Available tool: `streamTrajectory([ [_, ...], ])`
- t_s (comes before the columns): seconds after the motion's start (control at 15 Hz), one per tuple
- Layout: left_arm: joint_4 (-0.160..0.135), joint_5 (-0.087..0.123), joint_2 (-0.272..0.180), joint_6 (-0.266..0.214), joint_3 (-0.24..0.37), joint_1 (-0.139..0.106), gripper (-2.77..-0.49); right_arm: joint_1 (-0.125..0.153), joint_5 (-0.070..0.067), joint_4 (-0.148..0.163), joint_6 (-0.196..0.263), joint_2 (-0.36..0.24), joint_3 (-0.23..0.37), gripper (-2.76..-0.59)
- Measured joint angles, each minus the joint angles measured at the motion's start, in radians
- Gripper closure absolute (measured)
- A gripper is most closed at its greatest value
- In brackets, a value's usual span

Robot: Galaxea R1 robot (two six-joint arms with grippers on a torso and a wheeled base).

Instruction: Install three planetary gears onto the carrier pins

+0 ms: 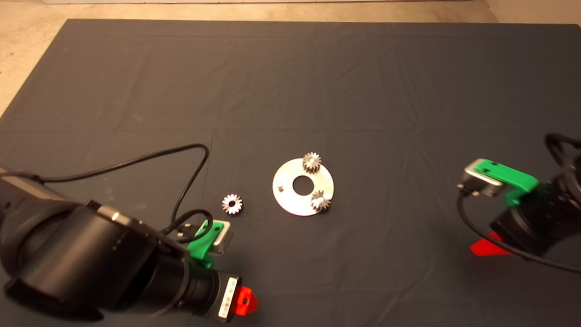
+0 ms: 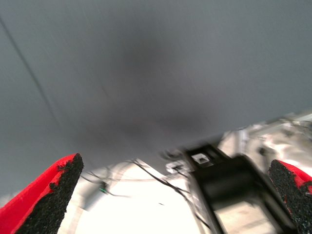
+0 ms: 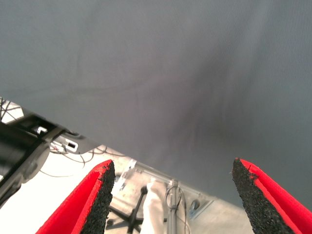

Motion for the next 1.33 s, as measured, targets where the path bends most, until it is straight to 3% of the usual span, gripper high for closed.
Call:
streamTrajectory([
  [0.2,-0.003,0.002,0.024,0.208,-0.18,-0.037,-2.77,-0.002,0.012,-0.006,0.008,-0.008,0.02,-1.76],
  [0.33,0.008,0.001,0.051,0.333,-0.282,-0.053,-2.77,-0.003,0.011,-0.006,0.008,-0.011,0.025,-1.76],
  [0.47,0.013,-0.001,0.074,0.416,-0.347,-0.066,-2.77,-0.005,0.011,-0.009,0.008,-0.01,0.025,-1.76],
  [0.6,0.026,0.001,0.077,0.455,-0.401,-0.068,-2.77,-0.005,0.012,-0.01,0.008,-0.01,0.023,-1.76],
  [0.8,0.035,0.0,0.088,0.478,-0.429,-0.068,-2.77,-0.005,0.012,-0.012,0.008,-0.011,0.018,-1.76],
  [1.33,0.081,0.0,0.089,0.492,-0.457,-0.073,-2.77,-0.005,0.019,-0.012,0.007,-0.011,0.018,-1.76],
])
